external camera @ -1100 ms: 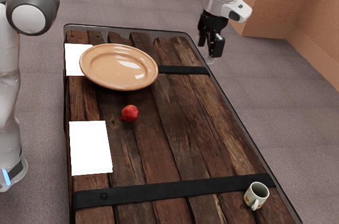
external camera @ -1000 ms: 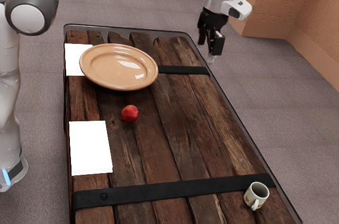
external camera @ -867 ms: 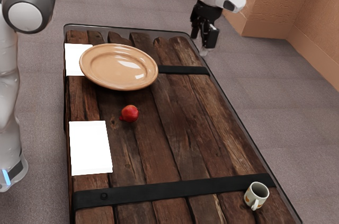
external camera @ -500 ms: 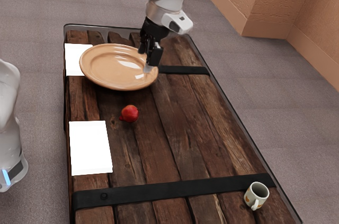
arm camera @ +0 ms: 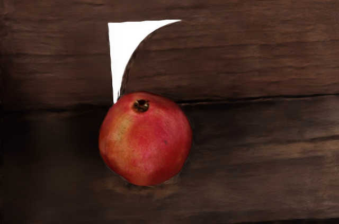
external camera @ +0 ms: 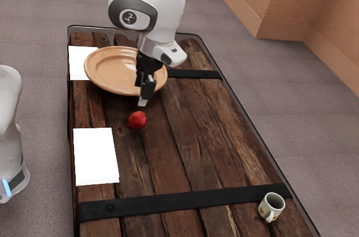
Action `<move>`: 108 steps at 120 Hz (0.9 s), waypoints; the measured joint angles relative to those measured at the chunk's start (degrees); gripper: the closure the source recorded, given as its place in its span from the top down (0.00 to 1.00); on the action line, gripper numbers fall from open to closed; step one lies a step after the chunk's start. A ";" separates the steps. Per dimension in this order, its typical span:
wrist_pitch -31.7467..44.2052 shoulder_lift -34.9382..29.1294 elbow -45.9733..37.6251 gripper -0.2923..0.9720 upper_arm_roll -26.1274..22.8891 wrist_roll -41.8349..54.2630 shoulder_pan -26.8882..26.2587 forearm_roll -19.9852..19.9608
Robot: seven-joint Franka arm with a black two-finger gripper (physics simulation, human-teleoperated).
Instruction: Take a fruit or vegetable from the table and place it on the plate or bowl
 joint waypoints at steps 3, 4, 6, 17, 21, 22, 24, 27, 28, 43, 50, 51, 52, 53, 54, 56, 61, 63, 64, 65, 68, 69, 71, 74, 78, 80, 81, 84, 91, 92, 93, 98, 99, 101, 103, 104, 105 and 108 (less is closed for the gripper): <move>0.66 0.01 -0.21 0.77 0.08 0.09 0.16 0.72; 0.88 0.02 -0.27 0.77 0.12 0.12 0.22 0.95; 1.30 0.04 -0.37 0.77 0.17 0.17 0.31 1.52; 3.73 0.21 -1.64 0.77 0.26 0.29 0.53 4.70; 4.59 0.26 -2.29 0.77 0.27 0.30 0.55 5.55; 4.79 0.27 -2.41 0.77 0.27 0.31 0.55 5.73; 5.16 0.30 -2.69 0.77 0.28 0.31 0.56 6.06; 5.74 0.32 -3.27 0.77 0.28 0.32 0.58 6.48; 5.94 0.33 -3.50 0.77 0.28 0.32 0.59 6.60; 8.48 0.33 -6.38 0.77 0.21 0.35 0.65 7.70; 9.32 0.24 -7.42 0.77 0.16 0.35 0.66 7.84; 9.43 0.24 -7.50 0.77 0.15 0.35 0.66 7.83; 9.53 0.23 -7.58 0.77 0.14 0.35 0.66 7.82; 9.63 0.24 -7.65 0.77 0.13 0.35 0.66 7.80; 9.72 0.24 -7.72 0.77 0.11 0.35 0.65 7.77; 9.91 0.26 -7.82 0.77 0.09 0.34 0.65 7.67; 10.52 0.28 -8.34 0.77 0.05 0.34 0.63 7.23; 10.85 0.31 -8.59 0.77 0.04 0.34 0.61 6.99; 11.01 0.32 -8.68 0.77 0.04 0.34 0.61 6.88; 11.18 0.31 -8.76 0.77 0.03 0.34 0.60 6.78; 11.64 0.31 -8.95 0.77 0.03 0.34 0.61 6.49; 11.81 0.31 -8.99 0.77 0.04 0.34 0.62 6.40; 12.11 0.31 -9.08 0.77 0.06 0.34 0.63 6.23; 12.54 0.30 -9.18 0.77 0.08 0.34 0.64 6.03; 13.16 0.30 -9.64 0.77 0.09 0.35 0.65 5.79; 13.46 0.31 -9.89 0.77 0.12 0.35 0.65 5.68; 13.59 0.32 -9.99 0.77 0.13 0.35 0.65 5.63; 13.98 0.34 -10.20 0.77 0.15 0.35 0.65 5.50; 14.73 0.36 -10.80 0.77 0.21 0.36 0.66 5.26; 14.82 0.36 -10.88 0.77 0.22 0.36 0.66 5.23; 14.91 0.36 -10.96 0.77 0.23 0.36 0.66 5.21; 15.31 0.37 -11.37 0.76 0.25 0.35 0.66 5.08; 15.39 0.37 -11.43 0.76 0.26 0.36 0.66 5.04; 15.57 0.38 -11.64 0.76 0.25 0.36 0.66 4.94; 15.80 0.42 -11.93 0.76 0.24 0.36 0.66 4.84; 15.91 0.45 -12.07 0.76 0.23 0.35 0.66 4.79; 16.03 0.49 -12.20 0.76 0.24 0.35 0.66 4.75; 16.39 0.61 -12.51 0.76 0.22 0.36 0.65 4.59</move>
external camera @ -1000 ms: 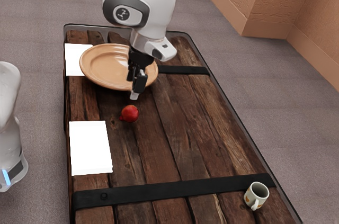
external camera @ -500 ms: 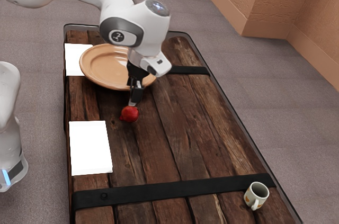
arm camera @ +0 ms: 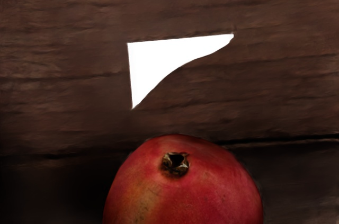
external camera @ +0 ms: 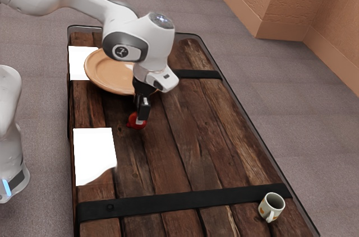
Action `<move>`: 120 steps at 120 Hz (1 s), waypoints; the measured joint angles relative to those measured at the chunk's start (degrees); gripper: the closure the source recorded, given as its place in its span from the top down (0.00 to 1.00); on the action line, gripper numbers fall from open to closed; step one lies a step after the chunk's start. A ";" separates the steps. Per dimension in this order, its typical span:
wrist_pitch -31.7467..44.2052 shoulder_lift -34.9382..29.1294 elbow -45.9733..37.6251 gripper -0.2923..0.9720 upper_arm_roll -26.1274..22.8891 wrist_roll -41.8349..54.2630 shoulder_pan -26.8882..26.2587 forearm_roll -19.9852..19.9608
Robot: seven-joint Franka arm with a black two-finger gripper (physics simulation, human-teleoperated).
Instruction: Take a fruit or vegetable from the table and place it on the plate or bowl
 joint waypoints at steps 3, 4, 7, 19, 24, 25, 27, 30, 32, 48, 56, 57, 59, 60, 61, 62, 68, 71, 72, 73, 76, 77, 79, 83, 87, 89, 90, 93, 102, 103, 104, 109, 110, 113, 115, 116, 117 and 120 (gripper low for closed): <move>0.40 0.22 -0.19 0.76 -0.02 0.00 -0.03 -0.18; 0.52 0.30 -0.24 0.76 -0.04 0.00 -0.03 -0.23; 0.95 0.73 -0.34 0.76 -0.07 0.00 -0.05 -0.37; 2.38 1.76 -0.54 0.76 -0.11 0.01 -0.07 -0.99; 2.90 2.10 -0.58 0.76 -0.11 0.01 -0.07 -1.14; 3.00 2.15 -0.58 0.76 -0.11 0.02 -0.07 -1.16; 3.18 2.24 -0.59 0.76 -0.11 0.02 -0.07 -1.21; 3.42 2.35 -0.64 0.76 -0.11 0.02 -0.08 -1.28; 3.58 2.41 -0.80 0.76 -0.11 0.02 -0.08 -1.33; 4.94 3.03 -1.65 0.76 -0.12 0.03 -0.08 -1.61; 5.40 3.49 -1.72 0.76 -0.12 0.04 -0.08 -1.68; 5.45 3.52 -1.73 0.76 -0.12 0.04 -0.08 -1.69; 5.54 3.58 -1.74 0.76 -0.12 0.04 -0.08 -1.70; 5.58 3.60 -1.74 0.76 -0.12 0.04 -0.08 -1.70; 5.62 3.62 -1.75 0.76 -0.12 0.04 -0.08 -1.71; 5.66 3.63 -1.76 0.76 -0.12 0.04 -0.08 -1.71; 5.84 3.71 -1.79 0.75 -0.06 0.05 -0.08 -1.74; 5.88 3.75 -1.78 0.73 -0.05 0.04 -0.06 -1.74; 5.88 3.75 -1.78 0.72 -0.05 0.04 -0.07 -1.75; 5.88 3.75 -1.78 0.71 -0.04 0.04 -0.05 -1.75; 5.87 3.74 -1.77 0.68 -0.01 0.04 -0.03 -1.75; 5.87 3.73 -1.77 0.67 0.00 0.03 -0.02 -1.75; 5.87 3.73 -1.76 0.64 0.01 0.03 -0.02 -1.75; 5.85 3.72 -1.80 0.61 0.08 0.03 0.00 -1.76; 5.85 3.76 -1.80 0.58 0.11 0.02 0.00 -1.75; 5.85 3.94 -1.81 0.58 0.12 0.01 0.00 -1.73; 5.85 4.04 -1.81 0.58 0.12 0.01 0.01 -1.72; 5.86 4.31 -1.82 0.57 0.16 -0.01 0.01 -1.69; 5.88 4.65 -1.83 0.53 0.22 -0.09 0.01 -1.59; 5.88 4.67 -1.83 0.53 0.22 -0.10 0.01 -1.58; 5.88 4.68 -1.82 0.52 0.22 -0.12 0.01 -1.56; 5.84 4.70 -1.74 0.50 0.26 -0.20 0.00 -1.47; 5.81 4.69 -1.71 0.50 0.27 -0.22 0.00 -1.45; 5.68 4.64 -1.62 0.50 0.33 -0.29 0.00 -1.49; 5.56 4.58 -1.53 0.49 0.38 -0.33 0.01 -1.56; 5.50 4.55 -1.49 0.49 0.39 -0.35 0.03 -1.59; 5.42 4.49 -1.44 0.49 0.41 -0.37 0.04 -1.62; 5.11 4.34 -1.09 0.49 0.44 -0.43 0.06 -1.71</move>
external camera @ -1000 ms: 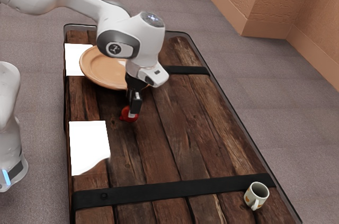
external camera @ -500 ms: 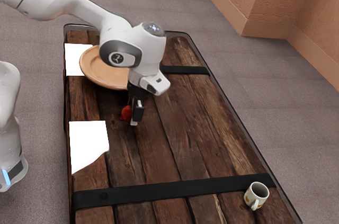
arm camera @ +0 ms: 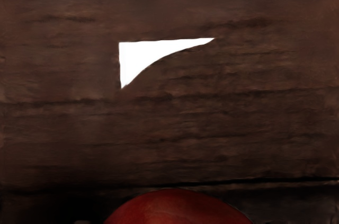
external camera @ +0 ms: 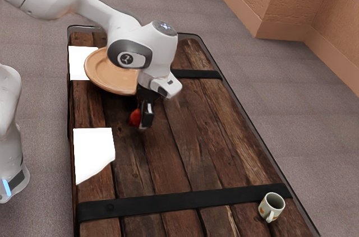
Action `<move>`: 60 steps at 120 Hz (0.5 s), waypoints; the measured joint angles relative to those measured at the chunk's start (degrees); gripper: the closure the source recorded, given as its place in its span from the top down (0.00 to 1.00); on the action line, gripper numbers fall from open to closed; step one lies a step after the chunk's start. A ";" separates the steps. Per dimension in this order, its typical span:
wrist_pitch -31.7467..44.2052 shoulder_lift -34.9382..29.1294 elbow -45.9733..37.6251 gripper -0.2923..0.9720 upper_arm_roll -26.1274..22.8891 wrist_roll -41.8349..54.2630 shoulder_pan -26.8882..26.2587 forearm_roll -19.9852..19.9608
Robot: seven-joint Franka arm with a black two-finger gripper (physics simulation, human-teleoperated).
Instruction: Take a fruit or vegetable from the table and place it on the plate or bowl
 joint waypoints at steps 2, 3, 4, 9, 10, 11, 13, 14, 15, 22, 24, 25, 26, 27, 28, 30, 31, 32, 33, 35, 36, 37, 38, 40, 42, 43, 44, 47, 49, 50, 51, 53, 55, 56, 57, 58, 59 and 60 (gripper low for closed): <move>-0.36 -0.13 0.45 0.48 -0.01 -0.08 0.01 -0.05; -0.56 -0.22 0.74 0.48 -0.01 -0.12 0.01 -0.07; -0.77 -0.31 1.05 0.48 -0.01 -0.16 0.02 -0.08; -2.12 -0.84 3.07 0.47 -0.02 -0.39 0.06 -0.14; -2.44 -0.95 3.54 0.47 -0.03 -0.45 0.07 -0.14; -2.81 -1.08 4.06 0.47 -0.03 -0.52 0.14 -0.14; -3.59 -1.37 5.20 0.46 -0.03 -0.66 0.45 -0.14; -3.99 -1.50 5.73 0.46 -0.03 -0.73 0.63 -0.14; -4.41 -1.65 6.31 0.47 -0.05 -0.80 0.87 -0.14; -7.62 -2.74 10.51 0.47 -0.04 -1.31 3.92 -0.06; -8.59 -2.92 11.64 0.47 -0.04 -1.46 4.96 -0.03; -9.08 -3.02 12.19 0.47 -0.04 -1.54 5.58 0.00; -9.55 -3.11 12.67 0.47 -0.04 -1.63 6.12 0.03; -10.01 -3.20 13.09 0.48 -0.04 -1.71 6.75 0.07; -10.45 -3.29 13.48 0.48 -0.04 -1.79 7.34 0.11; -11.29 -3.42 14.18 0.49 -0.04 -1.94 8.46 0.17; -11.71 -3.49 14.54 0.49 -0.04 -2.01 9.06 0.20; -12.12 -3.55 14.85 0.49 -0.04 -2.08 9.65 0.23; -12.55 -3.61 15.19 0.49 -0.04 -2.15 10.37 0.25; -13.34 -3.74 15.76 0.48 -0.03 -2.29 11.71 0.29; -13.71 -3.81 16.00 0.47 -0.01 -2.36 12.33 0.31; -14.07 -3.88 16.21 0.47 -0.01 -2.43 13.06 0.33; -14.42 -3.93 16.39 0.48 0.01 -2.50 13.70 0.35; -15.10 -4.01 16.67 0.48 0.02 -2.63 15.08 0.39; -15.75 -4.07 16.91 0.48 0.42 -2.75 16.47 0.42; -16.06 -4.09 16.99 0.48 0.86 -2.81 17.03 0.43; -16.35 -4.09 17.05 0.48 1.33 -2.87 17.51 0.44; -17.17 -4.10 17.20 0.48 3.11 -3.05 18.59 0.54; -17.66 -4.09 17.28 0.48 4.55 -3.16 19.08 0.73; -17.89 -4.09 17.31 0.47 5.24 -3.22 19.29 0.82; -18.11 -4.07 17.34 0.47 6.02 -3.27 19.47 0.92; -18.53 -4.05 17.38 0.47 7.37 -3.38 19.75 1.12; -18.92 -4.03 17.41 0.46 8.50 -3.49 19.96 1.36; -19.12 -4.02 17.43 0.46 8.96 -3.54 20.04 1.49; -19.31 -4.01 17.45 0.46 9.37 -3.59 20.11 1.62; -19.49 -4.01 17.46 0.46 9.73 -3.65 20.17 1.74; -19.66 -4.00 17.47 0.47 10.03 -3.70 20.22 1.85; -19.83 -4.00 17.48 0.47 10.29 -3.75 20.27 1.95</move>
